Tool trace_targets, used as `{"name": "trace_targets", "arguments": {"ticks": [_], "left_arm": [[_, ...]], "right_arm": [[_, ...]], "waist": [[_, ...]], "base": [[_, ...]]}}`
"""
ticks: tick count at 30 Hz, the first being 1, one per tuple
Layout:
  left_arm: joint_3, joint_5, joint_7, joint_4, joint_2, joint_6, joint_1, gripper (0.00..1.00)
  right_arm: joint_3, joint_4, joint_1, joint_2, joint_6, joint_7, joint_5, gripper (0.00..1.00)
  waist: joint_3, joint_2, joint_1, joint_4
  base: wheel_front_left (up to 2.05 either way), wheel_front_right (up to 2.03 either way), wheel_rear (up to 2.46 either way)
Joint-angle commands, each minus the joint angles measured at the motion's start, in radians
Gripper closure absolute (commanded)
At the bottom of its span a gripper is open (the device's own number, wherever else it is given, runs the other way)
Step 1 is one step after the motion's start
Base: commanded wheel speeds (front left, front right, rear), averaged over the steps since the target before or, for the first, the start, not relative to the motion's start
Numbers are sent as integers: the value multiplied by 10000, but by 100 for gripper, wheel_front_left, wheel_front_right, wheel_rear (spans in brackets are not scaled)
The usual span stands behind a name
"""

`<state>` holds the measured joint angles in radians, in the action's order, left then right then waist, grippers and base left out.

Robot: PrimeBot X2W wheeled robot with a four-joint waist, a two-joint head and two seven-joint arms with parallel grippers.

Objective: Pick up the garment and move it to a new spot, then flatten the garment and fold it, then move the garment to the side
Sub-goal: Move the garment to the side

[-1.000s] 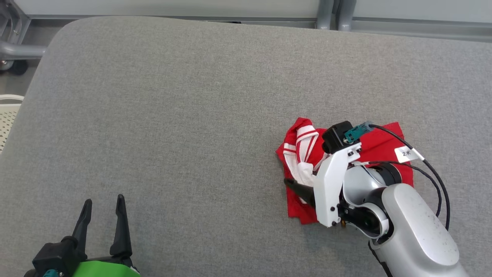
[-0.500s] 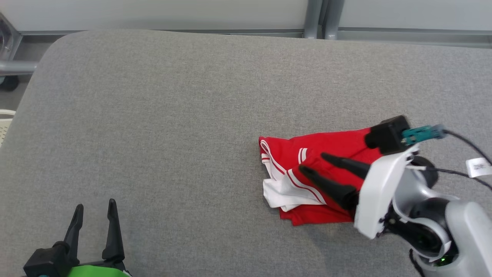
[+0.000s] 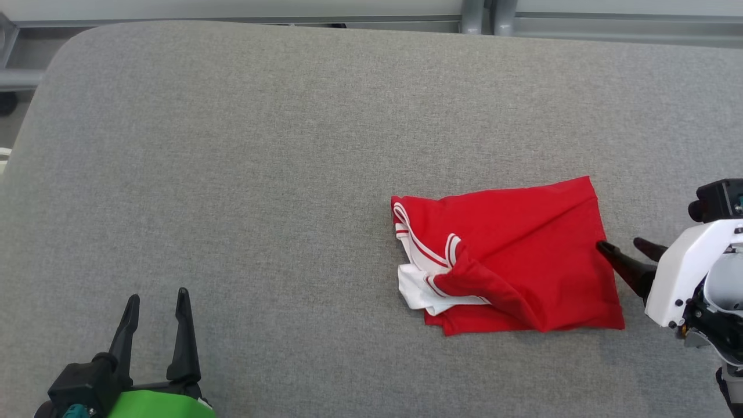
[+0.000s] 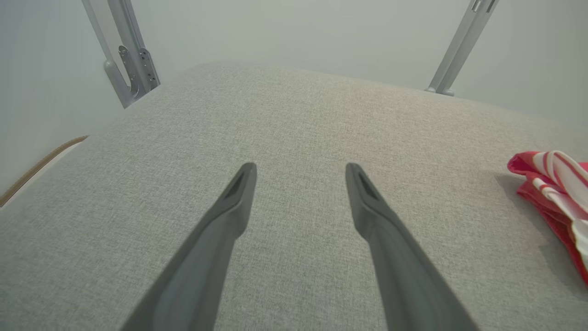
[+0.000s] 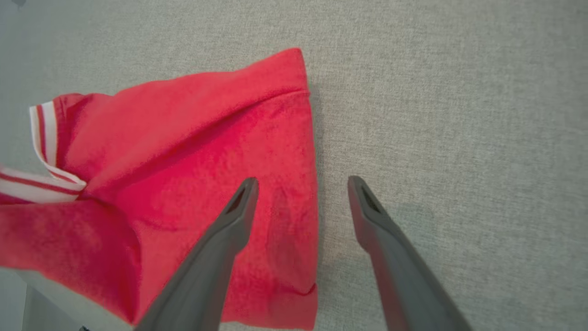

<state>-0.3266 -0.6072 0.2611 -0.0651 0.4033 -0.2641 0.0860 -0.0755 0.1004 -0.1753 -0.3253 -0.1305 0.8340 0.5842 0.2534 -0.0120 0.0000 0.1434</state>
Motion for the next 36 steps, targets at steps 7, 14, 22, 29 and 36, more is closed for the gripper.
{"name": "trace_targets", "arguments": {"ticks": [7,14,22,29,36], "left_arm": [[-33,64,29,117,-130,58,-234,0],[-64,68,35,172,-242,83,-266,0],[-123,112,41,230,-420,105,-258,0],[75,188,42,-61,-180,-17,6,0],[160,326,-142,-532,159,-82,-198,0]], "right_arm": [[214,-1057,-136,-367,-5,-8,464,0],[445,-2085,-727,-274,-5,243,649,0],[1067,-2569,-1512,168,-5,494,1392,100],[934,-2050,-1301,-84,-5,682,1895,100],[145,-1961,-565,-521,-5,495,1816,100]], "waist": [[-69,120,0,339],[-109,120,0,483],[-313,120,0,533],[-374,120,0,-312],[-204,120,0,-1825]], "base": [[0,0,0],[0,0,0],[0,0,0],[0,0,0],[0,0,0]]}}
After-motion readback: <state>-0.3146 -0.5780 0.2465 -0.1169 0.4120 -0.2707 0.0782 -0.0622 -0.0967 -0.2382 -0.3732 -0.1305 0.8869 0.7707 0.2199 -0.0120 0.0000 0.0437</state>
